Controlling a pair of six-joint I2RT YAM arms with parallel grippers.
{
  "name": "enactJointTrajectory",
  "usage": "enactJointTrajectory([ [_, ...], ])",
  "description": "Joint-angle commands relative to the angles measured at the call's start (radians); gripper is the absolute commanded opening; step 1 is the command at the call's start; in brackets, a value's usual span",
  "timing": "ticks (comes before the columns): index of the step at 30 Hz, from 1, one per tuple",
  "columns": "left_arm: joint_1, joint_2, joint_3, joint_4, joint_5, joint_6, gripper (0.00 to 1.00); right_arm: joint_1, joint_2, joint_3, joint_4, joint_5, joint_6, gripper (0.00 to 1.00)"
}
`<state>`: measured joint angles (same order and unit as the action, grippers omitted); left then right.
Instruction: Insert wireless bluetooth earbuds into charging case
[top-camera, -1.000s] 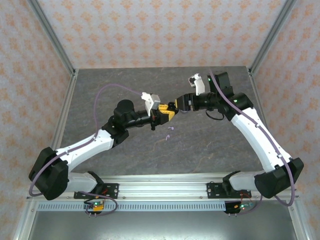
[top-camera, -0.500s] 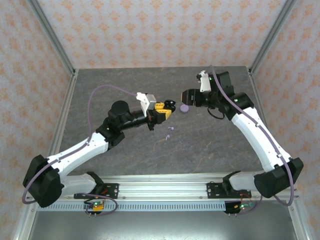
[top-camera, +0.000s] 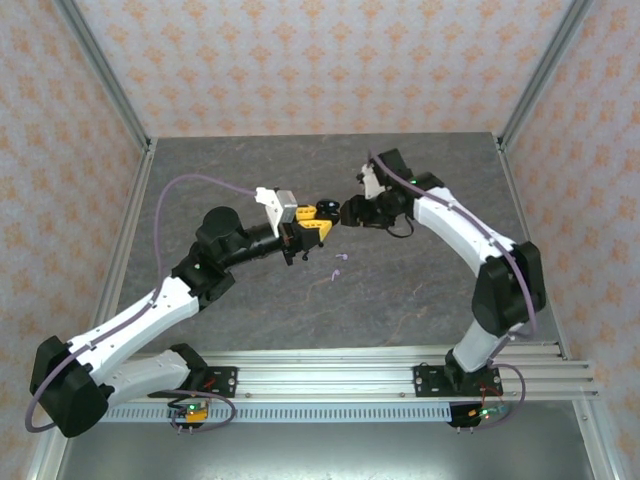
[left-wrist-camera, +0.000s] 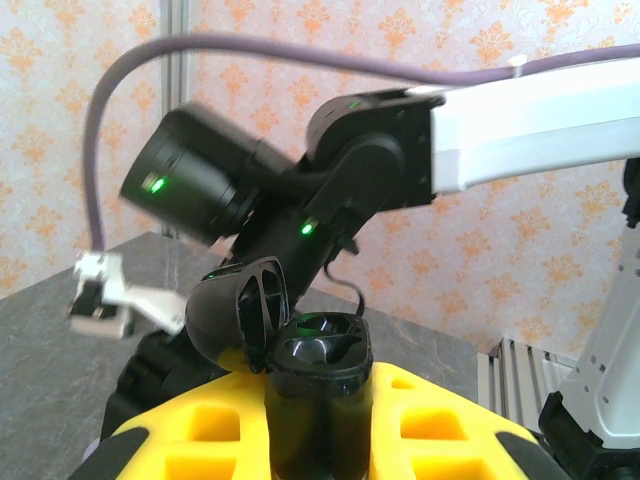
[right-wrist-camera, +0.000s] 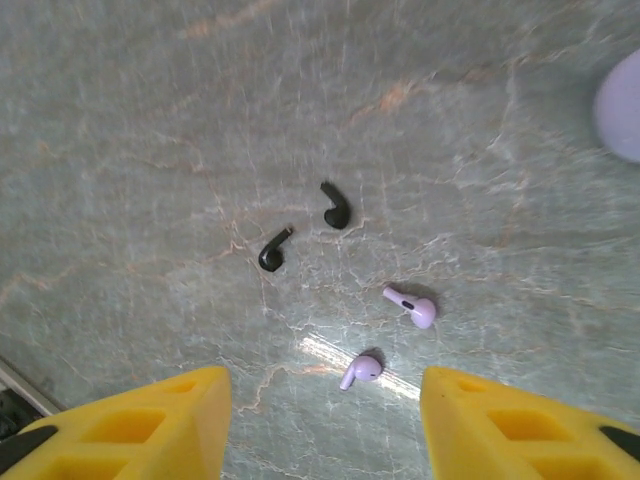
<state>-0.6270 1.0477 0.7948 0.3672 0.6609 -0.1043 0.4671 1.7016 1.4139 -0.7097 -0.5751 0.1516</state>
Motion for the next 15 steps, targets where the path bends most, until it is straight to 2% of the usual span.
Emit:
enactJointTrajectory([
  [1,-0.003,-0.037,0.016,-0.028,-0.029,-0.003,0.02,0.034,0.061,0.060,0.024,-0.017,-0.029,0.51],
  [7,-0.004,-0.076,0.007,-0.050,-0.061,-0.005,0.02,0.077,0.205,0.123,0.030,0.016,-0.007,0.47],
  [15,-0.005,-0.091,0.007,-0.075,-0.075,-0.001,0.02,0.105,0.314,0.180,0.040,0.015,-0.003,0.44],
])
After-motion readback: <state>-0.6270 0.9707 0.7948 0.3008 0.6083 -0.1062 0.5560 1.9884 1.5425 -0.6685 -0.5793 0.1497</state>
